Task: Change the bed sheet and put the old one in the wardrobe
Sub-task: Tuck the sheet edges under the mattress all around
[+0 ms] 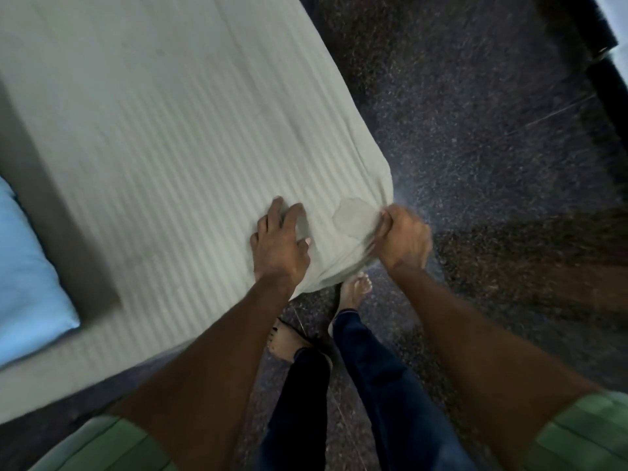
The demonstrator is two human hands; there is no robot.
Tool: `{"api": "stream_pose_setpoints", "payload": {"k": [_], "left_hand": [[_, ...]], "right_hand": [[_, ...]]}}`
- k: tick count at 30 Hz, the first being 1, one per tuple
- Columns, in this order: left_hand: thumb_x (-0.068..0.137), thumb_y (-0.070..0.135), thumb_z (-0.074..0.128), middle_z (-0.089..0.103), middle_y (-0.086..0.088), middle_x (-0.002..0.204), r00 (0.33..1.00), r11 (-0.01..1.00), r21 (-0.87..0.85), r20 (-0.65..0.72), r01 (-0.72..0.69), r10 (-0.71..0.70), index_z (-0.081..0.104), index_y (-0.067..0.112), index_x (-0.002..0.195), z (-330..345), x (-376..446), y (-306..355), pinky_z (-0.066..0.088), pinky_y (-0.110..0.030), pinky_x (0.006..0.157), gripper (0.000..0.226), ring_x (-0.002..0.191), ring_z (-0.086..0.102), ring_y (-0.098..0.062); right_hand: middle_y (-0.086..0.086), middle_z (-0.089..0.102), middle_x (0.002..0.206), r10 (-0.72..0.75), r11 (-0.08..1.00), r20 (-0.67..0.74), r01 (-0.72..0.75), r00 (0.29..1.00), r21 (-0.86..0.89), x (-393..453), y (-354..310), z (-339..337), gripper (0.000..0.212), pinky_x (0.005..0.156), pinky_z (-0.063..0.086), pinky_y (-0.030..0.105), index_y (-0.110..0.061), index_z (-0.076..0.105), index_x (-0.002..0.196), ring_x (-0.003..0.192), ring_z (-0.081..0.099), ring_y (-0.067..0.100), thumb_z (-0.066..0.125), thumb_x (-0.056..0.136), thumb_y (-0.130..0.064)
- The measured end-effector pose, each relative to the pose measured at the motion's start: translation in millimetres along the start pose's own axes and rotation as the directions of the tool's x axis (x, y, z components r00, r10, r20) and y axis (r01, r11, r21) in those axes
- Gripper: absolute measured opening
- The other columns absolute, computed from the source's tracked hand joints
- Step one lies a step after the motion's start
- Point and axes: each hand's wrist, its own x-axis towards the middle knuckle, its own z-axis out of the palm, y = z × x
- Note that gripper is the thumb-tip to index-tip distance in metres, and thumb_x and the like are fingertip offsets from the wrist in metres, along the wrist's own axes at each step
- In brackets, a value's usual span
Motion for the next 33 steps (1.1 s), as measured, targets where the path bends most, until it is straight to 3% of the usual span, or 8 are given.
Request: {"api": "stream_pose_setpoints", "payload": {"k": [4,10,14,16,19,22,27,33], "left_hand": [[0.096,0.039,0.064,0.017,-0.005,0.169,1.0,1.0,0.019,0.001,0.008,-0.008,0.033,0.031,0.156,9,-11,9,0.035,-0.052,0.112,0.067,0.146,0.03,-0.031],[0.088,0.05,0.068,0.016,-0.01,0.168,0.999,0.994,0.1,-0.018,-0.044,0.046,0.028,0.033,0.156,16,-25,15,0.033,-0.053,0.112,0.081,0.149,0.025,-0.033],[0.087,0.05,0.069,0.019,-0.009,0.167,0.999,0.992,0.125,-0.036,-0.028,0.033,0.026,0.034,0.158,31,-36,32,0.033,-0.054,0.111,0.085,0.149,0.025,-0.032],[0.087,0.04,0.071,0.023,-0.007,0.166,0.998,0.994,0.107,-0.053,-0.037,0.043,0.03,0.036,0.156,36,-40,46,0.035,-0.052,0.11,0.08,0.146,0.03,-0.03],[0.084,0.02,0.068,0.028,-0.001,0.163,0.982,0.977,0.112,-0.046,-0.179,0.185,0.043,0.035,0.15,41,-38,63,0.039,-0.047,0.109,0.072,0.142,0.033,-0.026],[0.086,0.022,0.064,0.034,0.001,0.16,0.971,0.967,0.101,-0.034,-0.233,0.238,0.053,0.034,0.145,43,-30,76,0.04,-0.045,0.109,0.06,0.139,0.034,-0.024],[0.086,0.031,0.064,0.034,-0.003,0.159,0.982,0.991,0.036,-0.136,-0.127,0.131,0.055,0.028,0.141,44,-2,111,0.037,-0.047,0.11,0.056,0.143,0.033,-0.025],[0.07,0.039,0.081,0.029,-0.004,0.16,0.883,0.899,-0.273,-0.236,0.342,-0.407,0.036,0.027,0.149,57,35,139,0.032,-0.049,0.111,0.091,0.148,0.028,-0.029]], "right_hand": [[0.016,0.071,0.097,0.004,0.999,0.012,-0.003,1.0,-0.035,-1,23,-1,0.023,0.082,0.044,0.044,-0.014,0.066,0.092,0.095,0.063,0.039,0.054,0.102,-0.031],[0.017,0.072,0.093,0.287,0.954,-0.022,-0.283,0.958,0.1,-18,16,10,0.041,0.084,0.048,0.045,-0.011,0.068,0.092,0.09,0.066,0.038,0.05,0.099,-0.047],[0.011,0.073,0.091,0.156,0.973,0.062,-0.164,0.986,0.161,-62,24,11,0.037,0.072,0.051,0.04,-0.015,0.069,0.105,0.085,0.069,0.034,0.056,0.098,-0.049],[0.008,0.073,0.109,0.124,0.96,0.136,-0.153,0.983,0.236,-76,28,11,0.034,0.079,0.054,0.042,-0.019,0.065,0.128,0.099,0.068,0.033,0.063,0.096,-0.029],[0.005,0.065,0.121,0.06,0.933,0.003,-0.057,0.998,0.354,-74,27,10,0.044,0.09,0.054,0.045,-0.014,0.062,0.131,0.11,0.062,0.028,0.063,0.088,-0.007],[0.003,0.054,0.14,-0.065,0.976,0.044,0.055,0.997,0.212,-51,22,6,0.05,0.103,0.043,0.044,-0.019,0.064,0.134,0.129,0.045,0.026,0.065,0.086,-0.008],[-0.001,0.025,0.166,-0.126,0.985,0.285,0.086,0.95,0.149,8,35,-5,0.046,0.114,0.022,0.051,-0.043,0.07,0.125,0.151,0.013,0.031,0.057,0.09,-0.017],[-0.008,0.016,0.17,-0.232,0.959,0.467,0.122,0.853,0.254,63,42,-11,0.035,0.121,0.008,0.05,-0.044,0.077,0.114,0.156,-0.004,0.023,0.057,0.095,-0.022]]}}
